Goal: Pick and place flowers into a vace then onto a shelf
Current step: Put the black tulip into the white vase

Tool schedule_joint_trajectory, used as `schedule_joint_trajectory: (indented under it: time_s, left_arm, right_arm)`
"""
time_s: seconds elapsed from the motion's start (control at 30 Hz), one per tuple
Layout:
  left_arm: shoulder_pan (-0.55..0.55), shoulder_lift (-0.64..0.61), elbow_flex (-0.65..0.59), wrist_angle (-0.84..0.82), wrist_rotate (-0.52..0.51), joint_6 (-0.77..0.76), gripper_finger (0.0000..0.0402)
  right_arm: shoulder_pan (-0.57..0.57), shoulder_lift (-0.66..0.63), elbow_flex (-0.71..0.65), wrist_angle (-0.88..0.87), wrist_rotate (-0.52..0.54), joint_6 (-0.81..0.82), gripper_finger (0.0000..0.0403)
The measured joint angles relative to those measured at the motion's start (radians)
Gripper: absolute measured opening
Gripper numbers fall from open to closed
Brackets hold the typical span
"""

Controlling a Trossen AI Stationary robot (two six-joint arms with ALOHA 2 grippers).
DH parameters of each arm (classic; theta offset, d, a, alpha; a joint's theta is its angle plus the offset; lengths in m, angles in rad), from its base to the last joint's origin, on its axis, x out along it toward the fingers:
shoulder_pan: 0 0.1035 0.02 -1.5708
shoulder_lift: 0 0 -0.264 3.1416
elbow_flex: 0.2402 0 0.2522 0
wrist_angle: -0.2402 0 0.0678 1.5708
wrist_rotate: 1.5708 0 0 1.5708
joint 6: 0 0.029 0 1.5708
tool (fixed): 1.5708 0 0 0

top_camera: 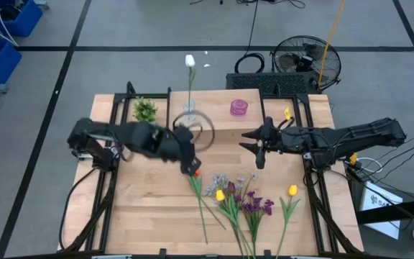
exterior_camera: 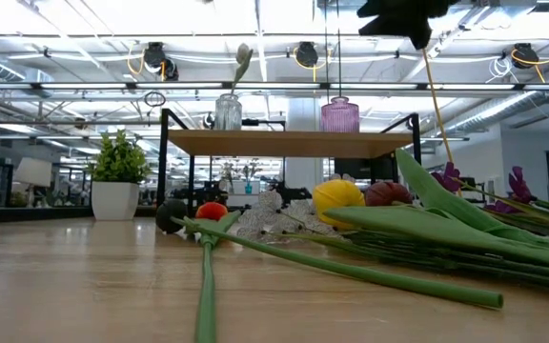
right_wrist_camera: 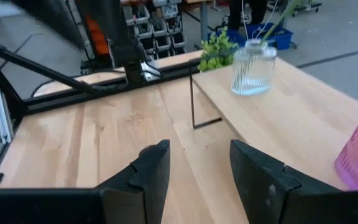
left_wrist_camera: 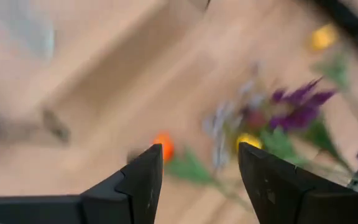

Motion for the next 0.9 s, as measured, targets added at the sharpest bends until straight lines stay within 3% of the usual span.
schedule_joint_trajectory:
  time_s: [0.27,0.33,0.43,0.63,0.9]
  left_arm:
    - [-0.054,0.088,-0.256,0.029,0.044,-0.469,0.0214]
    - [-0.046,0.102,-0.330,0.088,0.103,-0.545,0.0214]
    - [-0.031,0.125,-0.445,0.210,0.193,-0.594,0.0214]
    - [0.002,0.127,-0.611,0.418,0.185,-0.706,0.0214]
    - [0.052,0.127,-0.725,0.457,0.180,-0.784,0.0214]
  right_arm:
    - [0.001,0.000,-0.065,0.092,-0.055,0.094,0.0160]
    - [0.006,0.000,-0.065,0.105,-0.059,0.095,0.0160]
    - [0.009,-0.003,-0.065,0.118,-0.064,0.096,0.0160]
    - [0.009,-0.004,-0.065,0.114,-0.135,0.104,0.0160]
    - [0.009,-0.004,-0.065,0.114,-0.156,0.104,0.0160]
